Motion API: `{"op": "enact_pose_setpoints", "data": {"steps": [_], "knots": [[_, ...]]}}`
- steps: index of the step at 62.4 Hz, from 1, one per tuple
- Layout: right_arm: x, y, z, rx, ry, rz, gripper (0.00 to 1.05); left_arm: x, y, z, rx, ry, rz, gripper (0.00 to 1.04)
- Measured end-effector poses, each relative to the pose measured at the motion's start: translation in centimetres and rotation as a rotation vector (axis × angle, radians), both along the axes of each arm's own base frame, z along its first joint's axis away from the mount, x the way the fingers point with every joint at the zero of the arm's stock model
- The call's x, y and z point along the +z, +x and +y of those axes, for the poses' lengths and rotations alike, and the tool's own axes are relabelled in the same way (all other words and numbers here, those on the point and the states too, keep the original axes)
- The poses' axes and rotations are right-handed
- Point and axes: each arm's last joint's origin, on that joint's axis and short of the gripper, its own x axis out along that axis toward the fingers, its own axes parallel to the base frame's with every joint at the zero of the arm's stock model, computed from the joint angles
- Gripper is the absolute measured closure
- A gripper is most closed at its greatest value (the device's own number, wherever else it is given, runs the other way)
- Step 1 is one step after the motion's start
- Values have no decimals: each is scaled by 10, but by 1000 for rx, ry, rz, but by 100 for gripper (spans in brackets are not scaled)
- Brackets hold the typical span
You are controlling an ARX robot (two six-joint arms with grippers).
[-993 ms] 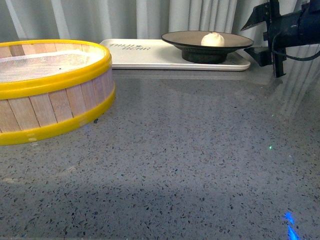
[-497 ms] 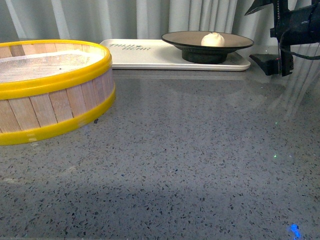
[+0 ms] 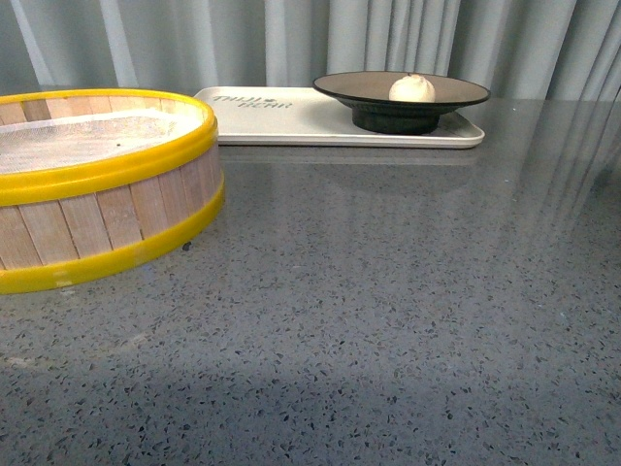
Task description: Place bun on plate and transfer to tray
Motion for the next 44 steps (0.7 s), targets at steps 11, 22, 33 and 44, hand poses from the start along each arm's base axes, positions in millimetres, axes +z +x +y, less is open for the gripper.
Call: {"op": "enact_pose_setpoints", "data": {"steps": [11,22,33,44], "knots": [[-4,-105,-2,-245,-474,37,8,0,0,0,0,0,0,7],[-6,-168,3,-450,-1004,53,8,0,0,0,0,0,0,7],[-6,-197,13,-119,-1204,-128,26,0,0,0,0,0,0,7],[-30,-217,17,76,-1089,-223,58,0,0,0,0,0,0,7]]}}
